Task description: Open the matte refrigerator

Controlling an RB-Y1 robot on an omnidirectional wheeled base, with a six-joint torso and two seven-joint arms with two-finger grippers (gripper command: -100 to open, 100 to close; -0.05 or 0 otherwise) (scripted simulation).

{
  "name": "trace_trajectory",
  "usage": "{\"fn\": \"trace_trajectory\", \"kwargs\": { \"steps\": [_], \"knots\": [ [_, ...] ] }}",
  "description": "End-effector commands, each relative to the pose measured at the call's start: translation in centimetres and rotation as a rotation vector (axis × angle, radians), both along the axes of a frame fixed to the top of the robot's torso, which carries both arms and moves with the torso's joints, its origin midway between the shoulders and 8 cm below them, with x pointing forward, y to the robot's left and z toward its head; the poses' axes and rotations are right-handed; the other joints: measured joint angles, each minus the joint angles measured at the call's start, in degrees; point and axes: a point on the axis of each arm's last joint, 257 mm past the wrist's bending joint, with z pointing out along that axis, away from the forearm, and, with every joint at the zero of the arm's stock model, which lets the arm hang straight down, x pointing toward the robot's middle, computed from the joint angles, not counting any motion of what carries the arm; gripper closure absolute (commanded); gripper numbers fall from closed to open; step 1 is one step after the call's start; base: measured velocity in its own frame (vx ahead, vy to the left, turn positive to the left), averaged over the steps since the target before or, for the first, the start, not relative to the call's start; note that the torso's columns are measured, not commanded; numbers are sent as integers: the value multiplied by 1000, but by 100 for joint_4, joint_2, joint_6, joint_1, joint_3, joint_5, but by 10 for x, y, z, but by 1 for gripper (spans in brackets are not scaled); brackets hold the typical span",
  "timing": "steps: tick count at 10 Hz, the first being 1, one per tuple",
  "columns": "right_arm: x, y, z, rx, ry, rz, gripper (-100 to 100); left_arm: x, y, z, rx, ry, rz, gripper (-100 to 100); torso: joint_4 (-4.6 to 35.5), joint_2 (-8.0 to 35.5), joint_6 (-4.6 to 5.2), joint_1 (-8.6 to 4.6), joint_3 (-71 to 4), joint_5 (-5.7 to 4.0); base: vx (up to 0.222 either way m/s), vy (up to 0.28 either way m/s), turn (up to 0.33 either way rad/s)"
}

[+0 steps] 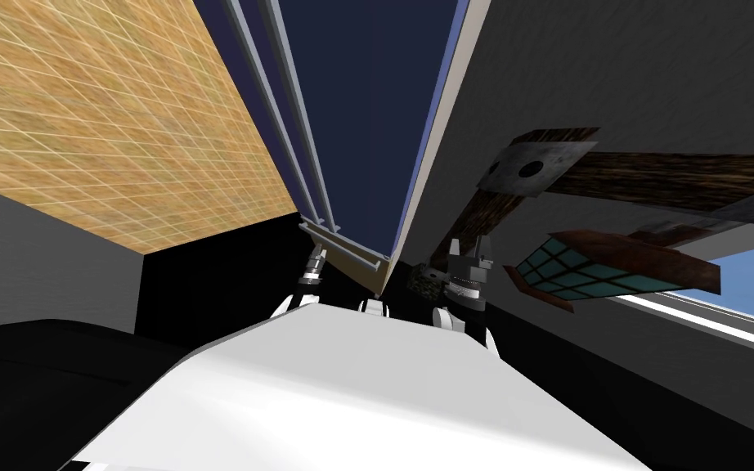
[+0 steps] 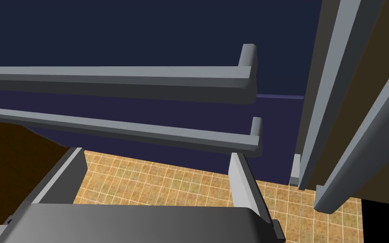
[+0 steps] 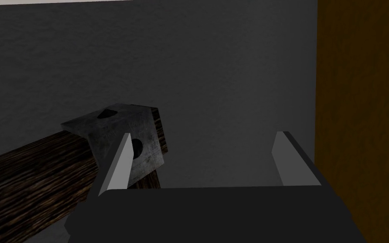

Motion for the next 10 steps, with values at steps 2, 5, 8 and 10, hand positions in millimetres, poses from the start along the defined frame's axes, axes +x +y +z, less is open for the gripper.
{"fn": "trace_trajectory", "kwargs": {
  "steps": [2, 5, 8, 10],
  "knots": [
    [0, 0, 0, 0, 0, 0, 0, -1, 14, -24, -6, 25, 27, -100, -1, -5, 1, -13, -3, -4, 27, -94, 4],
    [0, 0, 0, 0, 0, 0, 0, -4, 21, -43, -13, 55, 43, -100, -3, -11, 1, -25, -7, -6, 36, -98, 4],
    [0, 0, 0, 0, 0, 0, 0, -7, 31, -60, -21, 68, 66, -100, -2, -6, 1, -17, -4, -5, 38, -107, 4],
    [0, 0, 0, 0, 0, 0, 0, -10, 35, -72, -28, 84, 80, -100, -2, -7, 1, -17, -5, -5, 36, -105, 4]
  ]
}}
